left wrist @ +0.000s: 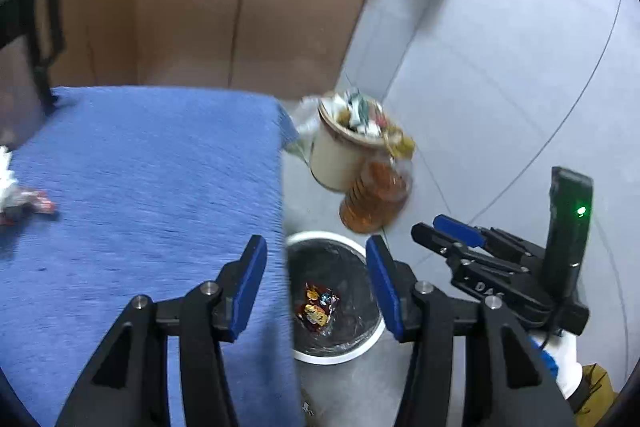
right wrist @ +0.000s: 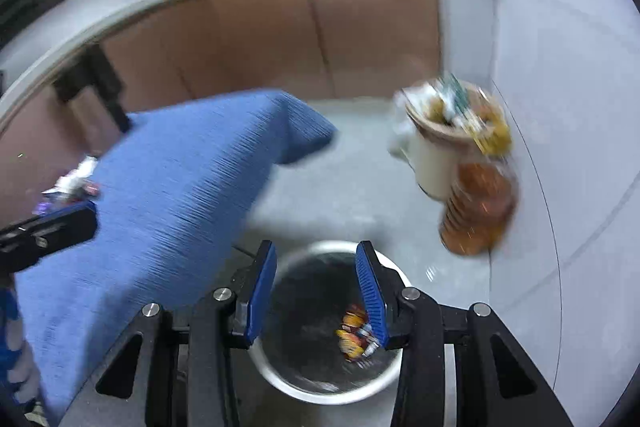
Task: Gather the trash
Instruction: 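Grasp the clear plastic wrapper with the right tool while the left tool grasps the white tissue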
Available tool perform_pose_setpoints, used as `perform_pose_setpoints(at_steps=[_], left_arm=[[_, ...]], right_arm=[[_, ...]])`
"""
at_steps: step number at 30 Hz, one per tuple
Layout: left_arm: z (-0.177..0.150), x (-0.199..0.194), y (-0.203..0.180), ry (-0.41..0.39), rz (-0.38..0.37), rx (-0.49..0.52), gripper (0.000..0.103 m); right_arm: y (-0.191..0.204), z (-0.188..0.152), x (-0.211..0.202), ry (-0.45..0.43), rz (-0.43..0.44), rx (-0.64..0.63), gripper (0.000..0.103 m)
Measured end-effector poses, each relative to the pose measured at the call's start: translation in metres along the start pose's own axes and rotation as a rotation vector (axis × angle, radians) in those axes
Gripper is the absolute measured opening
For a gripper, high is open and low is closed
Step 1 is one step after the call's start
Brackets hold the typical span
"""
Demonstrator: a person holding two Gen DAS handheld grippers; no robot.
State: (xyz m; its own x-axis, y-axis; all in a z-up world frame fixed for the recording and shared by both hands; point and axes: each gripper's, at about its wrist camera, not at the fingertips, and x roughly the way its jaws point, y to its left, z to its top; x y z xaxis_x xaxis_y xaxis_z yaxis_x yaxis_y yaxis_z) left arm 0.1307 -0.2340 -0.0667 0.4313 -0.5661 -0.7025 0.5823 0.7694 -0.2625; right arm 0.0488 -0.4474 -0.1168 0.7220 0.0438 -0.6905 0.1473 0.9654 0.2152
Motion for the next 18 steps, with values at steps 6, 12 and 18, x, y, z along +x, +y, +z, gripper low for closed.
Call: perform_pose_setpoints(at_steps=[6, 12, 18], left_arm=[[-0.008, -0.068, 0.072, -0.107, 0.092, -0.049, 0.050], [-0.026, -0.120, 0.176, -0.182, 0.293, -0.131, 0.054], [-0.045, -0.130, 0.267, -0.164, 0.495, -0.189, 0.054]], right_arm=[[0.090, 0.039, -0.018, -0.040, 0.122, -0.142, 0.044], [0.187, 0.067, 0.013, 0.005, 0.225, -0.295, 0.048], [0.274, 0.069, 0.083, 0.124, 0.320, -0.436, 0.052]])
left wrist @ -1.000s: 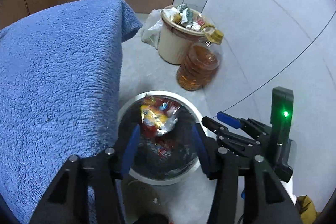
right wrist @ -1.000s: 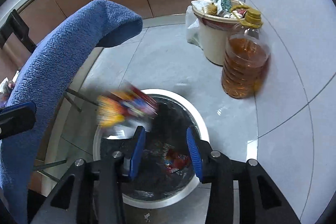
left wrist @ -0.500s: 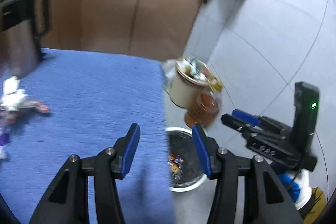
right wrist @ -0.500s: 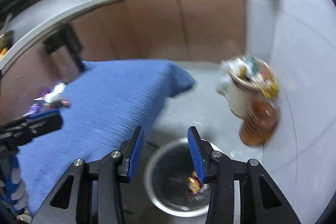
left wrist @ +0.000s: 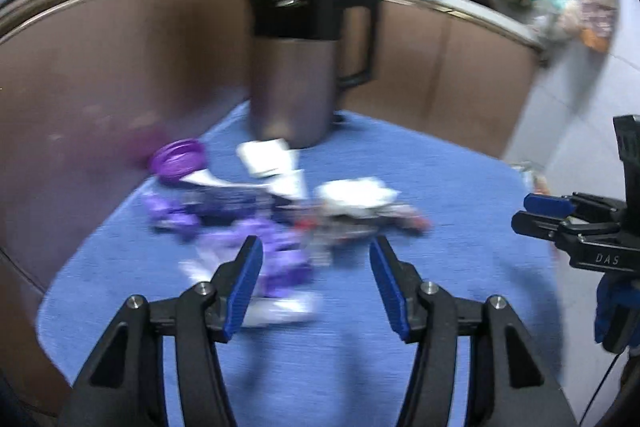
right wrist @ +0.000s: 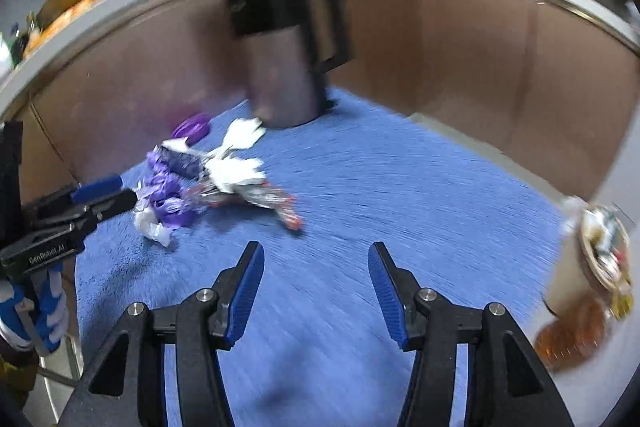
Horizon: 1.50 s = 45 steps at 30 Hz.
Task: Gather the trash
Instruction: 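Grasp the clear plastic wrapper with the right tool while the left tool grasps the white tissue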
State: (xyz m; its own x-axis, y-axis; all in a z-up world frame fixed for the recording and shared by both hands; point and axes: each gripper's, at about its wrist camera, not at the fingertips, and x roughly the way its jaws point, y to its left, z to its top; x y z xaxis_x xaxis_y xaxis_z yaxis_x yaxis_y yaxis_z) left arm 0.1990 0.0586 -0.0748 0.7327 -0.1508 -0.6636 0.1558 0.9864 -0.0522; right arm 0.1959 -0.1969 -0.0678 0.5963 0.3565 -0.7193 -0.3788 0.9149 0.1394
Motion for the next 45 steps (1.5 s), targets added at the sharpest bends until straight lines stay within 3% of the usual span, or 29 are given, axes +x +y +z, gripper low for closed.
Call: perform_pose_setpoints(at_steps=[3, 7, 9, 10, 11, 12, 13, 14, 16, 27, 32, 38, 45], left_arm=[[-0.006, 0.017, 0.025, 0.035, 0.065, -0.001, 0.054], [-0.019, 0.032, 0.045, 0.070, 0.089, -0.019, 0.053], [-0.025, 0.040, 0.049, 0.089, 0.083, -0.035, 0.043], [-0.027, 0.043, 0.051, 0.099, 0.074, -0.041, 0.031], [-0.029, 0.044, 0.051, 0.106, 0.067, -0.048, 0.019], [-0.029, 0.046, 0.052, 0.111, 0.058, -0.058, 0.015], [-0.030, 0.046, 0.052, 0.111, 0.051, -0.065, 0.009], [-0.031, 0.042, 0.052, 0.105, 0.046, -0.069, 0.006], [-0.032, 0.030, 0.048, 0.084, 0.033, -0.070, 0.004], [-0.020, -0.050, 0.021, -0.054, -0.079, -0.059, 0.000], [-0.016, -0.070, 0.015, -0.084, -0.085, -0.066, 0.000], [-0.020, -0.065, 0.021, -0.066, -0.042, -0.057, 0.003], [-0.016, -0.012, -0.011, 0.049, -0.173, -0.060, 0.003]], right_arm=[[0.011, 0.010, 0.047, 0.062, 0.013, -0.052, 0.052], [0.031, 0.021, 0.097, 0.118, 0.012, -0.110, 0.052], [0.036, 0.026, 0.113, 0.133, 0.000, -0.129, 0.052], [0.037, 0.026, 0.118, 0.139, -0.006, -0.138, 0.050], [0.038, 0.026, 0.121, 0.142, -0.008, -0.145, 0.039], [0.040, 0.025, 0.123, 0.144, -0.009, -0.159, 0.030], [0.041, 0.025, 0.122, 0.139, -0.015, -0.168, 0.015], [0.040, 0.024, 0.118, 0.134, -0.013, -0.174, 0.008], [0.040, 0.020, 0.107, 0.116, 0.004, -0.172, 0.007], [0.035, -0.014, -0.001, -0.032, 0.058, -0.127, 0.005], [0.029, -0.032, -0.039, -0.086, 0.051, -0.099, 0.005], [0.000, -0.067, -0.081, -0.114, 0.031, -0.038, 0.005], [-0.053, -0.108, -0.114, -0.145, -0.034, 0.110, 0.005]])
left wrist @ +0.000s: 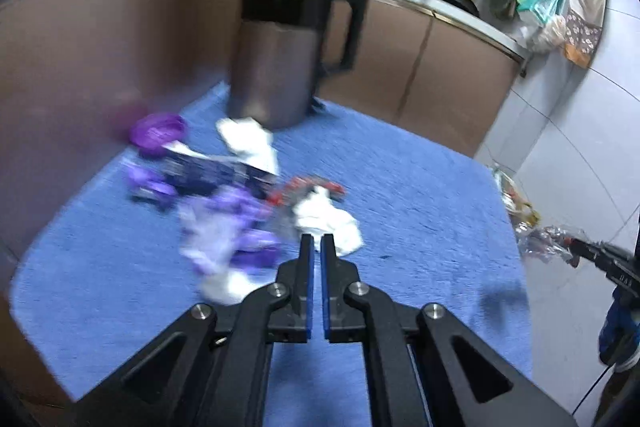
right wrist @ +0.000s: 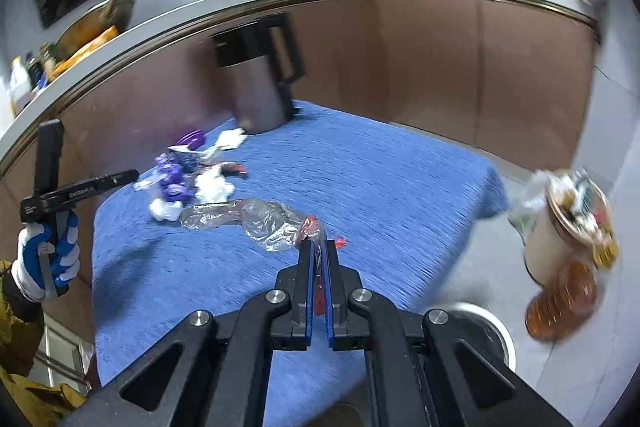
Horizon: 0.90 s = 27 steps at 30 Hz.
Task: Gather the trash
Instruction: 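Grasp the clear plastic wrapper with the right tool while the left tool grasps the white tissue, then carry the wrapper and tissue to the bin and open both tools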
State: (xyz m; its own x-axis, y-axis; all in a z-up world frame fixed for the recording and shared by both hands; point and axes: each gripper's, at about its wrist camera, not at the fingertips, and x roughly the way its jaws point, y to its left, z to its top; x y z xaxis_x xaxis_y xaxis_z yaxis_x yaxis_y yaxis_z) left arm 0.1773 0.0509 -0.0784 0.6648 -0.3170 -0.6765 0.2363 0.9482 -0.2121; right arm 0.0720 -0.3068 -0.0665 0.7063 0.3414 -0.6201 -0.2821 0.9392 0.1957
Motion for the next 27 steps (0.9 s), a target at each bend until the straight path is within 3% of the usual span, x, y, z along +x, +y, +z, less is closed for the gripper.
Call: perform_pose_setpoints(at_steps=[3, 10, 14, 22, 24, 25, 27], left_arm=[[0.003, 0.042, -0.017, 0.061, -0.026, -0.004, 0.004], [0.011, 0.107, -0.028, 0.130, 0.072, -0.046, 0.004], [0.013, 0.111, -0.023, 0.120, 0.079, -0.066, 0.004], [0.006, 0.081, -0.033, 0.042, 0.059, -0.041, 0.006], [0.005, 0.079, -0.030, 0.040, 0.045, -0.064, 0.041], [0.004, 0.076, -0.028, 0.030, 0.049, -0.081, 0.070], [0.004, 0.073, -0.026, 0.012, 0.050, -0.094, 0.071]], right_arm=[[-0.022, -0.010, -0.009, -0.007, -0.028, 0.057, 0.005], [-0.072, -0.046, -0.021, 0.018, -0.101, 0.174, 0.005], [-0.096, -0.068, -0.022, 0.041, -0.131, 0.231, 0.005], [-0.126, -0.094, -0.015, 0.049, -0.135, 0.329, 0.005], [-0.128, -0.097, -0.014, 0.046, -0.131, 0.339, 0.005], [-0.128, -0.098, -0.013, 0.045, -0.130, 0.342, 0.005], [-0.130, -0.101, -0.012, 0.044, -0.127, 0.348, 0.005]])
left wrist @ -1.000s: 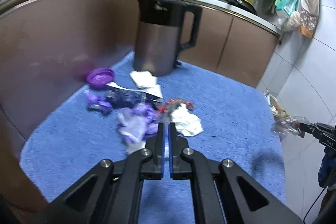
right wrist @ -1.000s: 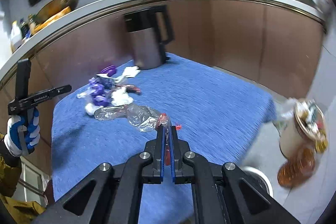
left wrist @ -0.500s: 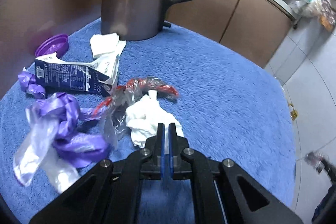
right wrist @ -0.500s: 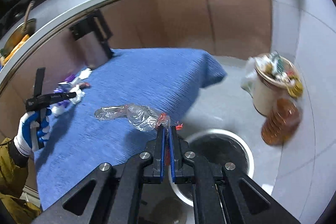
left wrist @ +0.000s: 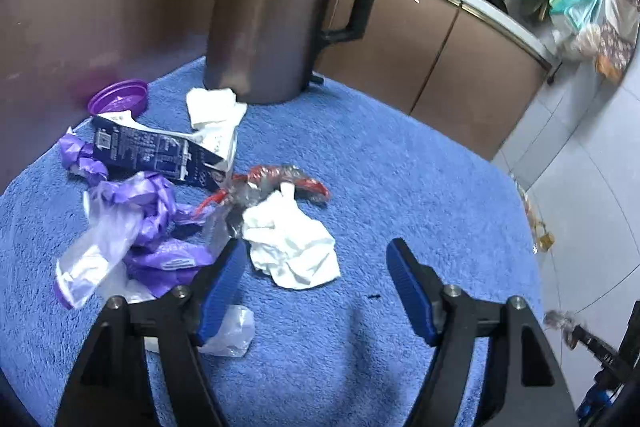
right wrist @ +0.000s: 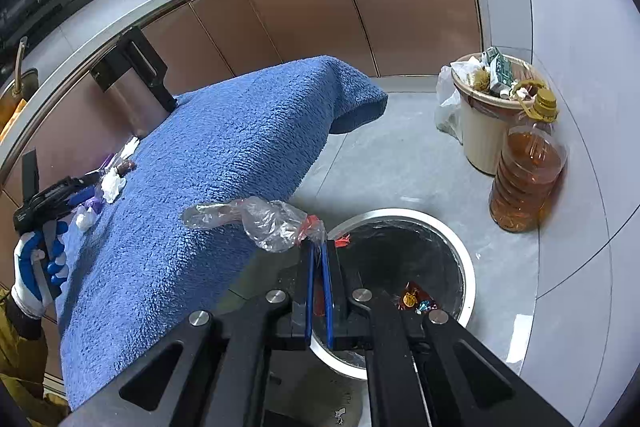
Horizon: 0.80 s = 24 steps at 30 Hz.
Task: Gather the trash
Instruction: 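Carry the wrapper and tissue to the bin and open both tools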
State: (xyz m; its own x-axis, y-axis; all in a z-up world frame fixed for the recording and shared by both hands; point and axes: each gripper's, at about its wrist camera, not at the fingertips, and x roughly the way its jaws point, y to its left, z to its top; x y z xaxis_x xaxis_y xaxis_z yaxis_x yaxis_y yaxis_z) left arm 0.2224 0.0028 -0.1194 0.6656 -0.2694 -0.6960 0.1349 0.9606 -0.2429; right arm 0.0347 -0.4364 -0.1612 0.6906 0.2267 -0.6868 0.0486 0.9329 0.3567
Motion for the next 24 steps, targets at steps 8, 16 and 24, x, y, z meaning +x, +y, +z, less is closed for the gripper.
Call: perform_pose_setpoints(at_steps=[8, 16, 24], left_arm=[[0.012, 0.034, 0.002, 0.093, 0.033, -0.029, 0.064], [0.014, 0.062, -0.003, 0.157, 0.077, 0.017, 0.023], [0.009, 0.023, -0.021, 0.096, -0.056, 0.060, 0.008]], right_arm=[[-0.014, -0.008, 0.005, 0.011, -0.018, 0.034, 0.005], [-0.031, -0.019, 0.020, 0.053, -0.059, 0.053, 0.006], [-0.048, -0.031, 0.043, 0.090, -0.106, 0.085, 0.006]])
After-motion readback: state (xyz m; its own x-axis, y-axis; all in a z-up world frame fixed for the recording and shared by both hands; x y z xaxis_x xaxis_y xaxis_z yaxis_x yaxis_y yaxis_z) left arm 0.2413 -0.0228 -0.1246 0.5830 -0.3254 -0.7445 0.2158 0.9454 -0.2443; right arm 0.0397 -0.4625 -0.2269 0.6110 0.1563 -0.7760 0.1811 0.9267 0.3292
